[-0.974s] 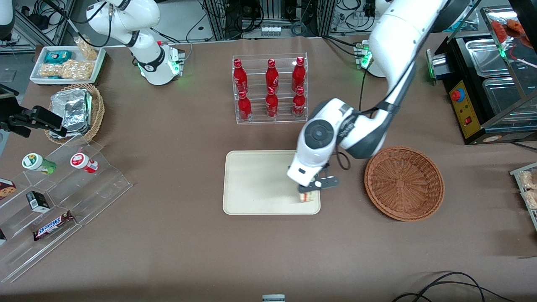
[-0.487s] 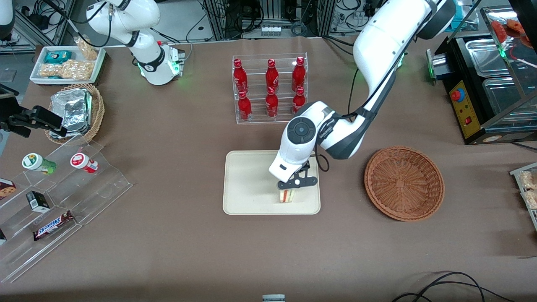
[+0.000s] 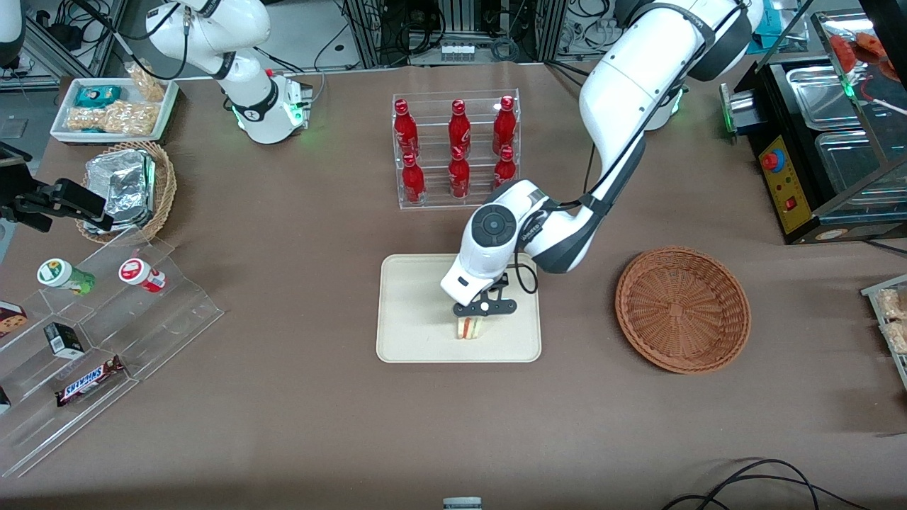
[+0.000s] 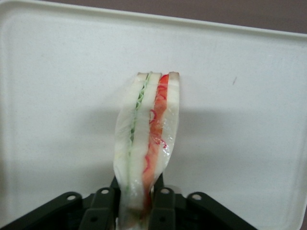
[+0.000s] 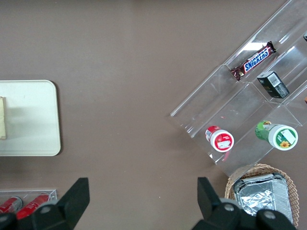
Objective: Place sandwich from basket to tray
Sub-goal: 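Lower the sandwich onto the tray and open the left gripper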
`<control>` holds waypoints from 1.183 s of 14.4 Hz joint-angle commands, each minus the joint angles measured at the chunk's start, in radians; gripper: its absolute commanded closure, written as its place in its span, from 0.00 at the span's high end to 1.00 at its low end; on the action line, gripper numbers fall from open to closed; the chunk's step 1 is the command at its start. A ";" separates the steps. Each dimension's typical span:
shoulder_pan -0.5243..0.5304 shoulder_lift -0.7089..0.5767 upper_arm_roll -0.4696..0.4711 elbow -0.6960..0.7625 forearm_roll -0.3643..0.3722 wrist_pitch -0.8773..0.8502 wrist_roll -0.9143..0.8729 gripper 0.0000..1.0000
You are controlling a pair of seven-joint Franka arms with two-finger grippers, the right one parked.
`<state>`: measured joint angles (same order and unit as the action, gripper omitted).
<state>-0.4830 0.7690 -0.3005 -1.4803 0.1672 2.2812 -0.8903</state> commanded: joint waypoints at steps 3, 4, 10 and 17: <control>-0.011 -0.054 0.006 0.026 0.014 -0.025 -0.130 1.00; -0.008 -0.098 0.008 0.018 0.008 -0.076 -0.130 1.00; 0.073 -0.371 0.018 0.003 0.020 -0.501 -0.110 1.00; 0.274 -0.465 0.017 -0.098 0.006 -0.591 -0.049 1.00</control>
<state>-0.2576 0.3740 -0.2760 -1.4926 0.1741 1.6948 -0.9789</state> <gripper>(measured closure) 0.000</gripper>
